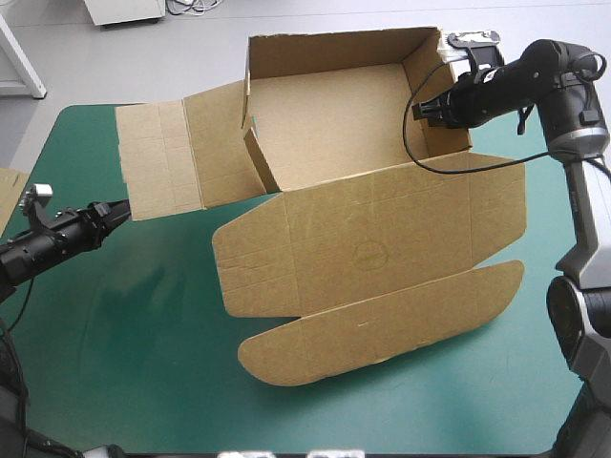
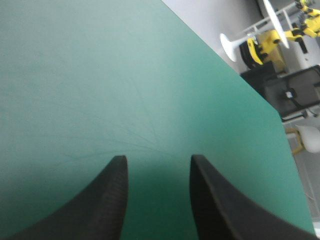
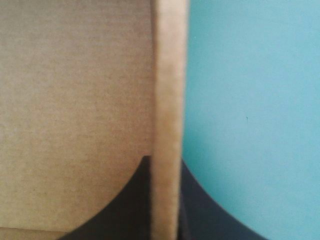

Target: Fold the box

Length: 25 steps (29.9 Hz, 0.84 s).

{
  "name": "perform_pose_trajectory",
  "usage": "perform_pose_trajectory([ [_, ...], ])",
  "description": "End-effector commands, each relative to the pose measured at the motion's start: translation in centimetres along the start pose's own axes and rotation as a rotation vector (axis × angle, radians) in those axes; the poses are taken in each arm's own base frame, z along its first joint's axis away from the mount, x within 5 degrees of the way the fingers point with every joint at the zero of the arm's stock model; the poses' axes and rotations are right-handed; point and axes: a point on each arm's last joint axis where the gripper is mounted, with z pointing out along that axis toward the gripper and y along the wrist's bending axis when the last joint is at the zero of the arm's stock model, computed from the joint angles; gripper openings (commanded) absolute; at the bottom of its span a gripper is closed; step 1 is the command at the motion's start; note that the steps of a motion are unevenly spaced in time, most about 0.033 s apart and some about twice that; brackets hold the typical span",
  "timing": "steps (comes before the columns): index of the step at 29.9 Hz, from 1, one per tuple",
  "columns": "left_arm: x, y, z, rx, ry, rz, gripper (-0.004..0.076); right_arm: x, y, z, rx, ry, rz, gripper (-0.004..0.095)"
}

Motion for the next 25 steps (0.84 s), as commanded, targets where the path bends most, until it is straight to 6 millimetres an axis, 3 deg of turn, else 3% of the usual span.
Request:
perform_pose_trajectory([
  [1, -0.7, -2.2, 1.0, 0.177, -0.031, 0.019, 0.0293, -0.8, 1.7, -4.2, -0.048, -0.105, -0.013, 0.0001],
  [8, -0.7, -3.0, 2.8, 0.402, -0.081, -0.037, 0.0293, -0.8, 1.9, -4.4, -0.059, -0.112, -0.011, 0.0001],
  [12, -0.3, -3.9, 3.7, 0.428, -0.061, -0.033, 0.0293, -0.8, 1.8, -4.4, -0.054, -0.111, -0.013, 0.0001],
  [18, -0.4, -7.1, 5.6, 0.507, -0.003, 0.028, 0.0293, -0.6, 1.6, -4.2, -0.04, -0.1, -0.016, 0.0001],
  [25, -2.8, -10.6, 6.0, 0.584, 0.007, 0.059, 0.0293, -0.6, 1.3, -4.2, -0.001, -0.093, -0.021, 0.0001],
])
